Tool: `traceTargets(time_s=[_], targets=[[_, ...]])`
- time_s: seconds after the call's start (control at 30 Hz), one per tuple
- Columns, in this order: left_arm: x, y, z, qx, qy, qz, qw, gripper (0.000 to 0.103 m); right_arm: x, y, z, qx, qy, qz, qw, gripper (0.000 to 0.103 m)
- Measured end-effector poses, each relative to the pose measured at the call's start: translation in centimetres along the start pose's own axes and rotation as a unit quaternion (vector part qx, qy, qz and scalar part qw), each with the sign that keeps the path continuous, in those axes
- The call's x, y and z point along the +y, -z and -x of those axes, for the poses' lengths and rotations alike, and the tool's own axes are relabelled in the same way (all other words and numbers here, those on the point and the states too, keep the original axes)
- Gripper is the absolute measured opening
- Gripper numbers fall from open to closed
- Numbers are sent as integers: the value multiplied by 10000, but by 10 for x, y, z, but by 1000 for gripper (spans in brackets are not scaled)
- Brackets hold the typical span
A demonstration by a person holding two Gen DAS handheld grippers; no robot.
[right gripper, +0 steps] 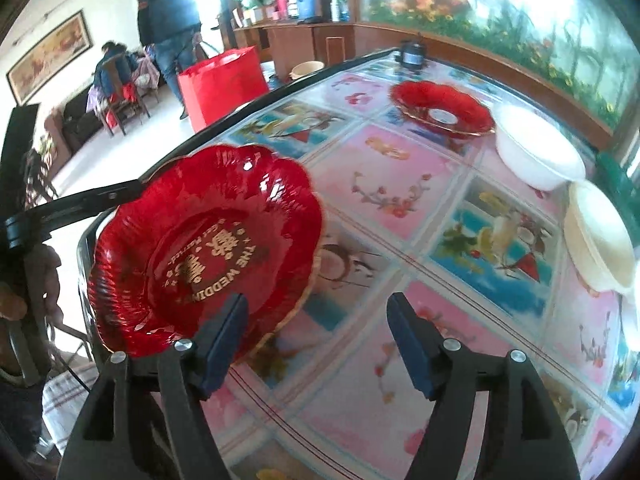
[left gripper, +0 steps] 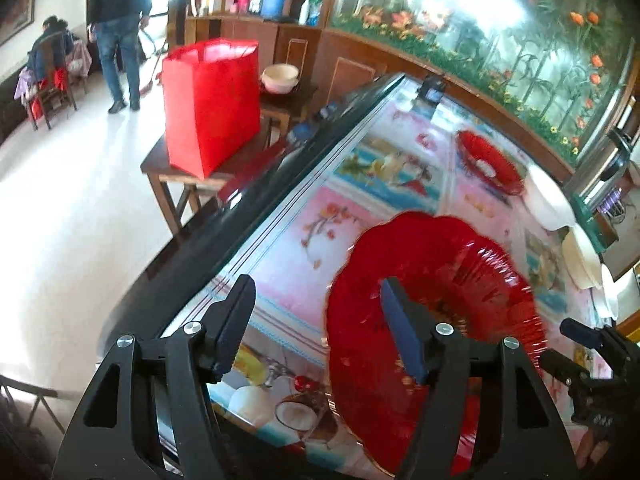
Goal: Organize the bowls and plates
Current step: 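Move the left tool to the red plate with the white sticker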
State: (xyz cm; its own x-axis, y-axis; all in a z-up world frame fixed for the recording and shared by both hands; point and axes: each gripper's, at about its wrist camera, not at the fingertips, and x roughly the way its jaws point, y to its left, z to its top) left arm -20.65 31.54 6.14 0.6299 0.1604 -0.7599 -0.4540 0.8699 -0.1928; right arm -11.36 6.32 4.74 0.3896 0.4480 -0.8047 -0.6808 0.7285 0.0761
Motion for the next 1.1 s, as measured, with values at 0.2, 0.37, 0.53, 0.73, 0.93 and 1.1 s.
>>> traceTargets(time_s=[0.2,0.37,0.53,0.73,0.93,1.1], targets=[[-39,-10,26,-242,319,-309,9987,66,-27,-3,16,-161,-32,-315,9994,75],[-82,-22,33,-244,685,-560,9958,66,-54,-8,28,-270,30,-620,9977,78],[-118,-33,32,-145,851,-720,9937,66,-74,-15,29,-283,-21,-843,9960,78],[-157,-52,23,-106,749,-946,9926,66,-86,-21,22,-257,-101,-945,9951,78],[-183,-80,6,-96,606,-1067,9924,66,-101,-40,0,-219,-225,-1138,9930,78],[-189,-103,-12,-64,412,-1048,9936,66,-111,-64,-37,68,-316,-1168,9926,78]])
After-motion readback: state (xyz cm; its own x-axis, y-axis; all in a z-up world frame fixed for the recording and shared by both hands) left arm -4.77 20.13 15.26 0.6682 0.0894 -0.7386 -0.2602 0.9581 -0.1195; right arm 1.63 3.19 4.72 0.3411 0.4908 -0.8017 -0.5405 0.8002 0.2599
